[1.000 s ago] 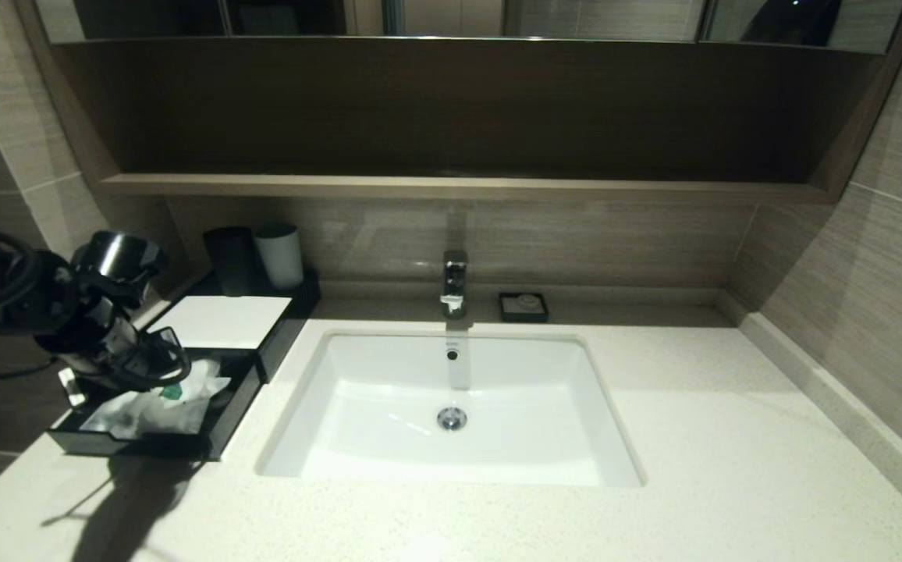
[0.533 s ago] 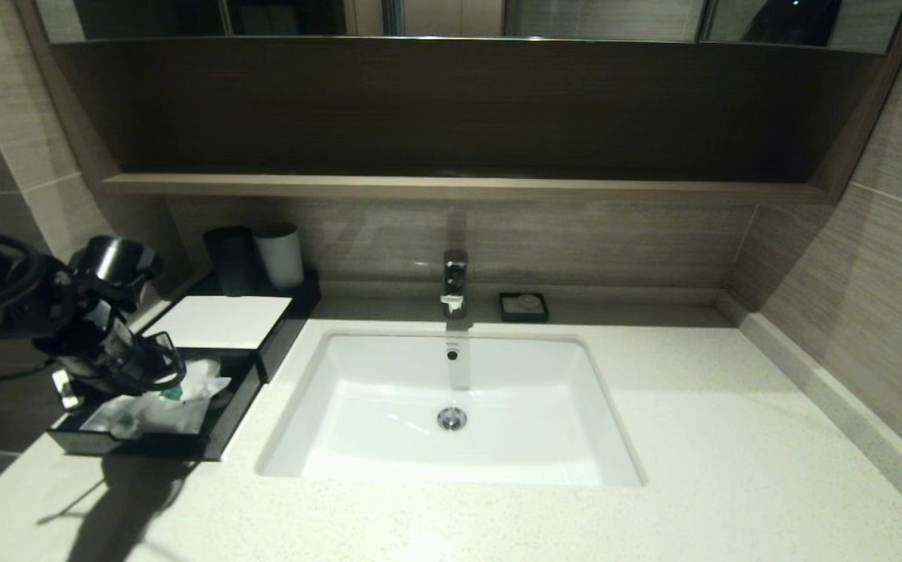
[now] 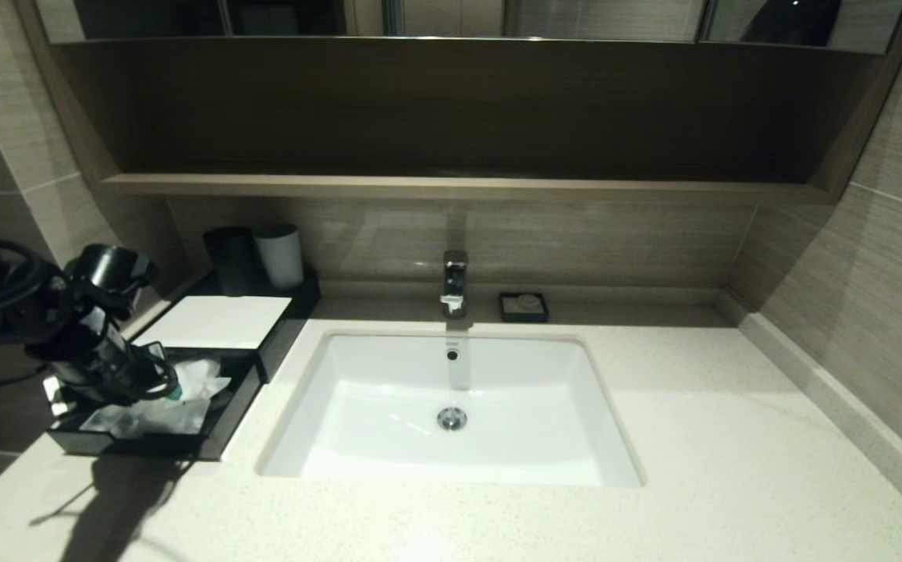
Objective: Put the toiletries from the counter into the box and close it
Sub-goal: Place the bathroom toiletry into the drawer
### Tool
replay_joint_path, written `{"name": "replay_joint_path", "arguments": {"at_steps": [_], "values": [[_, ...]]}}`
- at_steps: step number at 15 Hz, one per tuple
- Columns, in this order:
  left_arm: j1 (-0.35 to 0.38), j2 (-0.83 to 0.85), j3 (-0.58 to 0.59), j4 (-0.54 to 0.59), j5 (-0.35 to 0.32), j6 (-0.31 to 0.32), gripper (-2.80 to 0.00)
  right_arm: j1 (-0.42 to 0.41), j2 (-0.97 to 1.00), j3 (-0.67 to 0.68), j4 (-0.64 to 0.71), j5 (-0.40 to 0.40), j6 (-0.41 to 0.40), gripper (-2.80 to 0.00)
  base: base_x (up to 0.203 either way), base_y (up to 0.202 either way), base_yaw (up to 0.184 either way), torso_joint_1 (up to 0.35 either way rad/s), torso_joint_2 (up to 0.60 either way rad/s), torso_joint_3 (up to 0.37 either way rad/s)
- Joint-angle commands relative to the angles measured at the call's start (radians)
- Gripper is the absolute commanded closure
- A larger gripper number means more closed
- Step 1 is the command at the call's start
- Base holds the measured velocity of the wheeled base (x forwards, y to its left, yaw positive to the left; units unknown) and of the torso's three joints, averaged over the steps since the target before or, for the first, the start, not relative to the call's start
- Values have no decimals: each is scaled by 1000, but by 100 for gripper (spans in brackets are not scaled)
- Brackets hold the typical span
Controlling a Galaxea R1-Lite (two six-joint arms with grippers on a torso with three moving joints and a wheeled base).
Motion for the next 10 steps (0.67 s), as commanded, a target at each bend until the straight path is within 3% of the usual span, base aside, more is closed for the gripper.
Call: {"name": "replay_joint_path", "arguments": {"at_steps": [1, 10], "values": [[1, 5, 8, 1, 0, -1, 0, 0, 0, 2, 0, 0, -1, 0, 0, 0, 0, 0, 0, 0], [0, 10, 44, 2, -4, 59, 0, 0, 0, 2, 0, 0, -1, 0, 0, 0, 0, 0, 0, 0]]}}
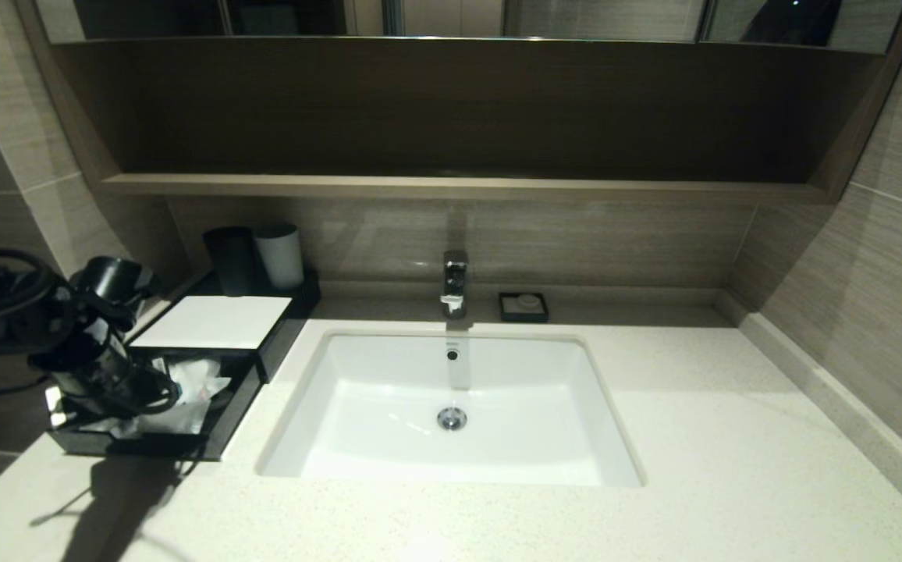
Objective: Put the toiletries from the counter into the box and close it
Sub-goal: Place the bathroom toiletry into the drawer
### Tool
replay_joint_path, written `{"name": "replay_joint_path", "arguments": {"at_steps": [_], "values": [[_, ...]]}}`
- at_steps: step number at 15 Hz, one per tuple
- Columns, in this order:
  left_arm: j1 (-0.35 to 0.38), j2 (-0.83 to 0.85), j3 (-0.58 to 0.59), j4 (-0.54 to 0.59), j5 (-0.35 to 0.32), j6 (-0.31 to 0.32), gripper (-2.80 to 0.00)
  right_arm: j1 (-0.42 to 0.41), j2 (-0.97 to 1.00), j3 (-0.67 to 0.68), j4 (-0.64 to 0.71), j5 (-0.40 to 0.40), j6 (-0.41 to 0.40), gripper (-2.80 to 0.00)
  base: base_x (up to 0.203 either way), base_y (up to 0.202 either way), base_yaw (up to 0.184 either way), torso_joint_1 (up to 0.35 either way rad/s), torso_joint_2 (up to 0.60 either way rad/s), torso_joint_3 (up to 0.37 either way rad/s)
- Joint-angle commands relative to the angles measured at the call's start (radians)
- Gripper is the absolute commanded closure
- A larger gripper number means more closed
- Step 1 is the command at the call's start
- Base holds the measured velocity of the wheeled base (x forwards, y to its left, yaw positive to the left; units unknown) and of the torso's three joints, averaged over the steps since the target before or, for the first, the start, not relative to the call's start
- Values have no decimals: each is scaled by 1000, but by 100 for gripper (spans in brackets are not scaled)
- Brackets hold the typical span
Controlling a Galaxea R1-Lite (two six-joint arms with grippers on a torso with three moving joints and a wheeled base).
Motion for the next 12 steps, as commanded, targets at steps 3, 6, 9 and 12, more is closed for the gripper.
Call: {"name": "replay_joint_path", "arguments": {"at_steps": [3, 6, 9, 12], "values": [[-1, 4, 8, 2, -1, 1, 0, 0, 0, 2, 0, 0, 0, 0, 0, 0, 0, 0, 0, 0], [-4, 4, 12, -3, -5, 0, 0, 0, 0, 2, 0, 0, 0, 0, 0, 0, 0, 0, 0, 0], [-14, 4, 16, -3, -18, 0, 0, 0, 0, 2, 0, 0, 0, 0, 0, 0, 0, 0, 0, 0], [-30, 8, 22, -3, -39, -1, 0, 0, 0, 2, 0, 0, 0, 0, 0, 0, 0, 0, 0, 0]]}}
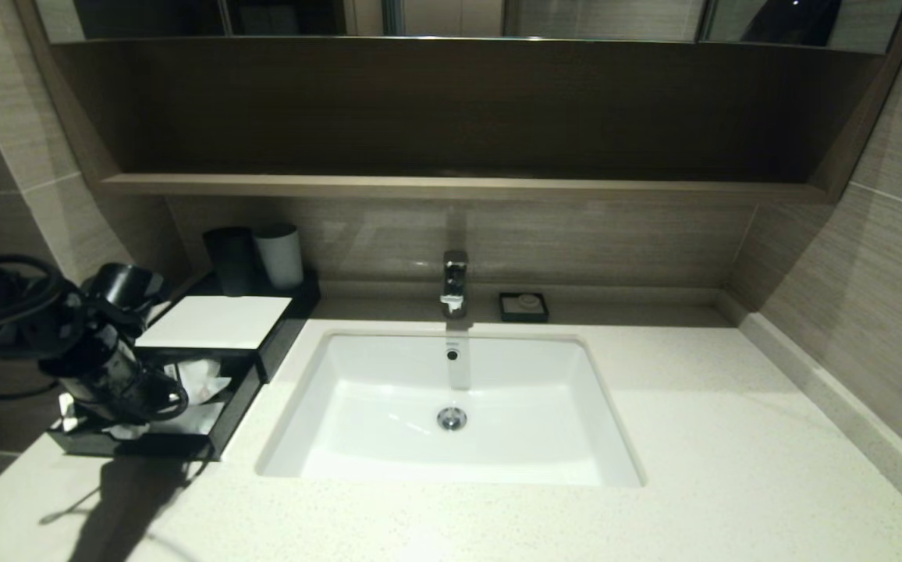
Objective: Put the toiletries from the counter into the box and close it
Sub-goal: Place the bathroom toiletry into the drawer
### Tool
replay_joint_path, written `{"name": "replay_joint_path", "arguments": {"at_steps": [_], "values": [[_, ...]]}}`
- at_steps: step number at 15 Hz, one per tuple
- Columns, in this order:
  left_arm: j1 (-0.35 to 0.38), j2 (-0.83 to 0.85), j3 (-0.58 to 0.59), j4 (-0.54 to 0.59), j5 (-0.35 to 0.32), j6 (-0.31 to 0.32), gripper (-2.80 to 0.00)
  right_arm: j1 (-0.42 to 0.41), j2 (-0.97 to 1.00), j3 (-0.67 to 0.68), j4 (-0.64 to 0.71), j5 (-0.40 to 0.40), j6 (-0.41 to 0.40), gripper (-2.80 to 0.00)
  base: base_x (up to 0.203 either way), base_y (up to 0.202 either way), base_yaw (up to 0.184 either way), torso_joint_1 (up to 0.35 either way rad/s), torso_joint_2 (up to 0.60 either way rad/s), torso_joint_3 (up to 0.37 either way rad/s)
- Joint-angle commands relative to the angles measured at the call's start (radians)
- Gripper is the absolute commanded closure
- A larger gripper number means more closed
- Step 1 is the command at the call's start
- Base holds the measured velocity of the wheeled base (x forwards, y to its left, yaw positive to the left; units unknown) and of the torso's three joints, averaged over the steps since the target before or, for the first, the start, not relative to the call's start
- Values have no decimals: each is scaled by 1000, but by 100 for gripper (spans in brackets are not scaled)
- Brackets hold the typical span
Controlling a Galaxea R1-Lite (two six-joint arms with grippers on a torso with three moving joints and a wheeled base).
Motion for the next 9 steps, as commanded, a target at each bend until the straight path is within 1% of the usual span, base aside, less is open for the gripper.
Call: {"name": "replay_joint_path", "arguments": {"at_steps": [1, 5, 9], "values": [[-5, 13, 0, 1, -8, -4, 0, 0, 0, 2, 0, 0, 0, 0, 0, 0, 0, 0, 0, 0], [-5, -9, -10, -8, -10, -9, 0, 0, 0, 2, 0, 0, 0, 0, 0, 0, 0, 0, 0, 0], [-5, -95, -13, -7, -9, -10, 0, 0, 0, 2, 0, 0, 1, 0, 0, 0, 0, 0, 0, 0]]}}
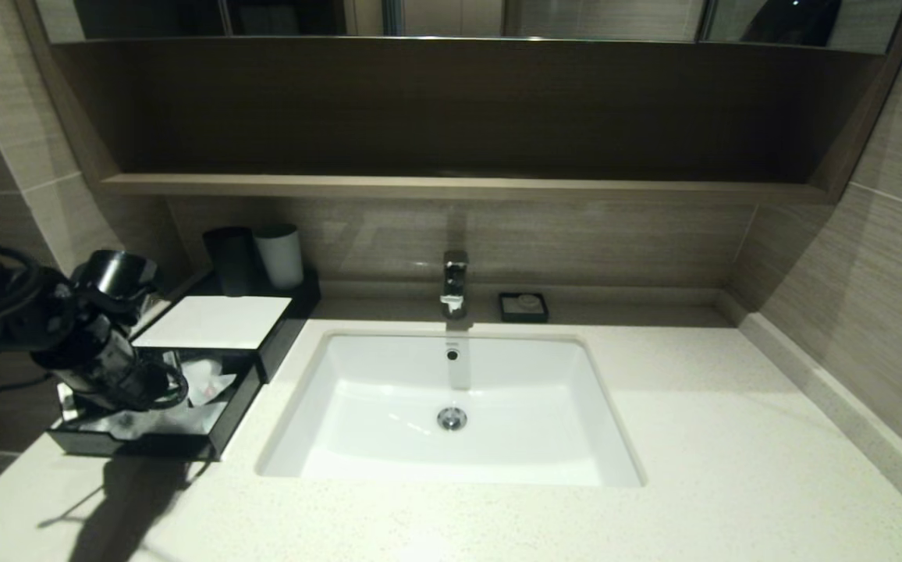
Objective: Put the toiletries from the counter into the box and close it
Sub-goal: Place the bathroom toiletry into the drawer, then close the drawer
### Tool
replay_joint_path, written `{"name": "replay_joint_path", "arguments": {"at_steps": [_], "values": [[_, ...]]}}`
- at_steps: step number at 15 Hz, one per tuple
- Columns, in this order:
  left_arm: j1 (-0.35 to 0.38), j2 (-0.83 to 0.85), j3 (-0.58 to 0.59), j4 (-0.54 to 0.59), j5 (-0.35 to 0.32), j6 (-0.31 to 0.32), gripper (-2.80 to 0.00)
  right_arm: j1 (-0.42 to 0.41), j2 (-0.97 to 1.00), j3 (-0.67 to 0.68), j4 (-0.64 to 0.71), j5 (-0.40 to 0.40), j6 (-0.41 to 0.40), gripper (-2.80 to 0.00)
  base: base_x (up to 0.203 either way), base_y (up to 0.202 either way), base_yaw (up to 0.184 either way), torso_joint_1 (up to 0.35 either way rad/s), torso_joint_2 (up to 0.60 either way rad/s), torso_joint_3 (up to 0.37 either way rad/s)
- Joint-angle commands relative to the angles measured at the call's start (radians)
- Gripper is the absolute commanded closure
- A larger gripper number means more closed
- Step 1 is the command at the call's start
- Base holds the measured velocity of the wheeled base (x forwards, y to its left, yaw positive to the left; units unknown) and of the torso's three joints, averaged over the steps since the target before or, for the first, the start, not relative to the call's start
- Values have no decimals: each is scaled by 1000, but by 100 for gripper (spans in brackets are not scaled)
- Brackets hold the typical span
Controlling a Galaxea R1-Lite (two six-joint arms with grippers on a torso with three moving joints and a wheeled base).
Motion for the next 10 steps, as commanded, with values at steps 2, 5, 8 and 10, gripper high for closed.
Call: {"name": "replay_joint_path", "arguments": {"at_steps": [2, 5, 8, 10], "values": [[1, -100, 9, 13, 4, -1, 0, 0, 0, 2, -1, 0, -1, 0, 0, 0, 0, 0, 0, 0], [1, -120, 50, 25, 8, 8, 0, 0, 0, 2, -1, 0, -1, 0, 0, 0, 0, 0, 0, 0], [2, -130, 104, 26, 12, 31, 0, 0, 0, 2, -1, 0, -1, 0, 0, 0, 0, 0, 0, 0], [2, -152, 157, 24, 9, 65, 0, 0, 0, 2, -1, 0, -1, 0, 0, 0, 0, 0, 0, 0]]}}
